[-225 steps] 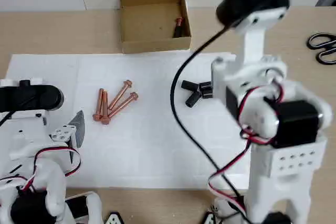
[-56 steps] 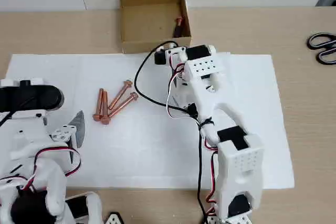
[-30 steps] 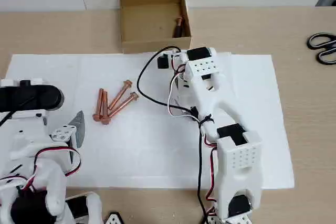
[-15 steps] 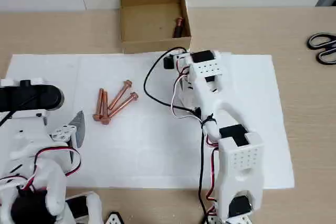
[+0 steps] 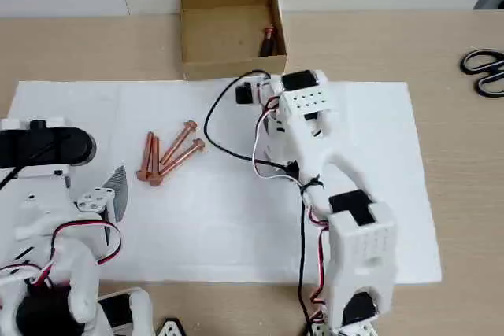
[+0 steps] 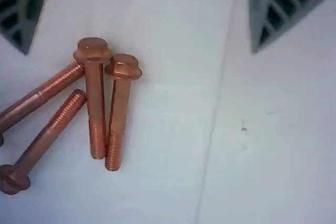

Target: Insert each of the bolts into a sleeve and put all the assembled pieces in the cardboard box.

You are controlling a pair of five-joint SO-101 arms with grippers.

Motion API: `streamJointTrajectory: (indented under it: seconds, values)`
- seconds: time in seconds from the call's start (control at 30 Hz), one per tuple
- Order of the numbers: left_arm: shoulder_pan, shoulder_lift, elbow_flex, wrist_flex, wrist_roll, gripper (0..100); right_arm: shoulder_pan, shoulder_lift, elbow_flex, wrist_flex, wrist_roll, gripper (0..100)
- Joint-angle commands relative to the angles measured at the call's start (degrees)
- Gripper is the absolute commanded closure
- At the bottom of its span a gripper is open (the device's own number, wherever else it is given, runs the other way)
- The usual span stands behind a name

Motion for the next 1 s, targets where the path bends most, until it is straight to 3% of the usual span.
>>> streamJointTrajectory:
  seconds: [0.0, 0.3, 0.47, 0.77, 0.97]
  values:
    - [-0.1, -0.3, -0.7, 0.2, 0.1, 74, -0.2, -10.2, -1.8, 2.0, 1.1, 99.1]
    - [-0.2, 8.1, -8.0, 3.5, 0.2, 74, 0.0, -17.3, -1.5, 3.6, 0.8, 99.1]
    - [0.4, 25.2, -16.3, 3.7, 0.2, 74, 0.0, -17.7, 0.1, 3.6, 0.9, 99.2]
    - [14.9, 60.3, -30.0, 1.8, -1.8, 75, -0.1, -17.8, 0.2, 3.6, 0.7, 99.2]
    - [17.1, 81.4, -41.3, -3.4, -2.2, 75, -0.1, -17.8, 0.2, 3.6, 0.7, 99.2]
